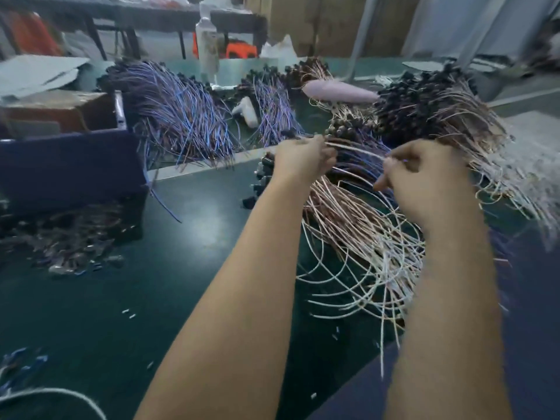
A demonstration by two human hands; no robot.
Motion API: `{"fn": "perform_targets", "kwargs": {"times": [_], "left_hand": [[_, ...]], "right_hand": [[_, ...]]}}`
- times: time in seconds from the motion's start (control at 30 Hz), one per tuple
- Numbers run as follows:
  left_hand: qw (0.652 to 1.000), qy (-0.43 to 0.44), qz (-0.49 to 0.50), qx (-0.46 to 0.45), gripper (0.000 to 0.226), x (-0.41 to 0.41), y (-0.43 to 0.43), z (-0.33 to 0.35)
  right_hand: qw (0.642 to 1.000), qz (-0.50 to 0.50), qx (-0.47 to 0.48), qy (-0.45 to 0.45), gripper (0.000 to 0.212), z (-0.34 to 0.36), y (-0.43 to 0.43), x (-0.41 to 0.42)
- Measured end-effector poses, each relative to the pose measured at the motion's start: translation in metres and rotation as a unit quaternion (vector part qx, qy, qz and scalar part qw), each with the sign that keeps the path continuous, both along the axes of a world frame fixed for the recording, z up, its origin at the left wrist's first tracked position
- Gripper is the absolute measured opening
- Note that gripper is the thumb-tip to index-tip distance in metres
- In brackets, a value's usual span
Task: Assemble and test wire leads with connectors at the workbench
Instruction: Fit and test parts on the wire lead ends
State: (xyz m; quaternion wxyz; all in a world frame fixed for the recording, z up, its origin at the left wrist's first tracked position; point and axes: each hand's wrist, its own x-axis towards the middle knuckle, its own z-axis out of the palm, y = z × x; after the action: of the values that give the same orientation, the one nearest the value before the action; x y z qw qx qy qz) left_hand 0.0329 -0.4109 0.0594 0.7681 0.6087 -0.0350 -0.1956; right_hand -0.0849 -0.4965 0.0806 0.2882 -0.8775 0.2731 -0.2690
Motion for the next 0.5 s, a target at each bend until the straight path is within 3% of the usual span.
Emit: {"fn": "perform_targets", "kwargs": {"times": [0.07, 0.13, 0.37, 0.5], "left_hand": [[0.989, -0.018, -0.043, 0.139, 0.021, -0.001, -0.008, -0.027], [0.979, -0.025, -0.073, 0.188, 0.022, -0.002, -0.011, -0.045], [0.958, -0.124, -0.069, 0.251, 0.022, -0.006, 0.004, -0.052], [0.961, -0.158, 0.003, 0.226, 0.020, -0.006, 0.043, -0.036]], "right_hand": [[0.994, -0.007, 0.031, 0.107, 0.010, -0.032, 0.000, 0.017], [0.985, -0.029, 0.056, 0.159, 0.015, -0.064, 0.002, 0.029], [0.985, -0.109, 0.033, 0.126, 0.037, -0.072, 0.015, 0.033], [0.999, -0.033, -0.019, 0.019, 0.035, -0.049, 0.057, 0.041]]}}
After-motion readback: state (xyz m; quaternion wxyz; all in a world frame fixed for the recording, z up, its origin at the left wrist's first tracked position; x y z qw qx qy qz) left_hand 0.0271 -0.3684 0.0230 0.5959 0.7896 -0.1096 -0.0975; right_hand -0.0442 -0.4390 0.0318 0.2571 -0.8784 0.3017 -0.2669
